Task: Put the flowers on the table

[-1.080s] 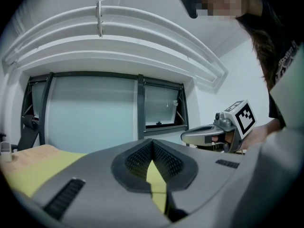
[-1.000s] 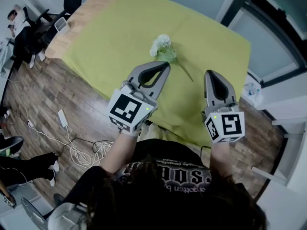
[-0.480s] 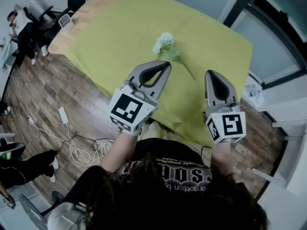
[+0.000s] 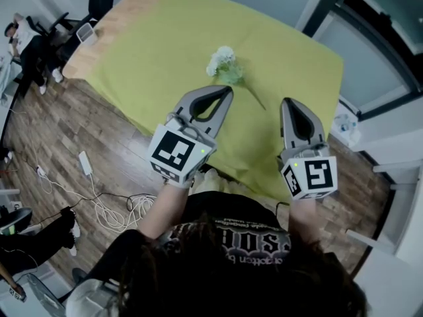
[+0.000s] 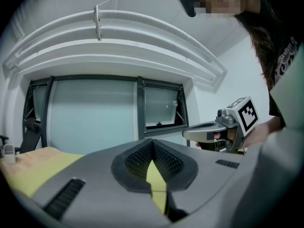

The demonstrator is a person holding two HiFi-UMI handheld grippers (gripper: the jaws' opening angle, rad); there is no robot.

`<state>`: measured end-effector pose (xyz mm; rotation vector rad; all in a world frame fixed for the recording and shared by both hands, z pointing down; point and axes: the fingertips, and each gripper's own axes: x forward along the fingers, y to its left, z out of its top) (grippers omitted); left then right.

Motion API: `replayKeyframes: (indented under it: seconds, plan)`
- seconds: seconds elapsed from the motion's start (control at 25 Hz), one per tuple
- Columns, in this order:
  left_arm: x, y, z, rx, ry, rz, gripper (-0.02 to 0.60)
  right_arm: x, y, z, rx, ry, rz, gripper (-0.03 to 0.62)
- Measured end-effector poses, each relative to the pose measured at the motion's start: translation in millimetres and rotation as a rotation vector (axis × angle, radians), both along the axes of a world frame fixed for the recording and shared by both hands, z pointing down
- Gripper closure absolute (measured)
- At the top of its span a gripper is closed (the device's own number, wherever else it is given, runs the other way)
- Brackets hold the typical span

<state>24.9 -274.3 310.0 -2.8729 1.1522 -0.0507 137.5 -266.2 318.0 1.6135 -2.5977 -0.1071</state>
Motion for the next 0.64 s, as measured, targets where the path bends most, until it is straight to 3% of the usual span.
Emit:
replayKeyframes:
  seconds: [0.64]
  plan:
    - [-3.1, 1.4, -1.2, -0.001, -0.009, -0.011, 0.584, 0.0, -0.8, -1.3, -0.007, -0.019, -0.013, 0.565]
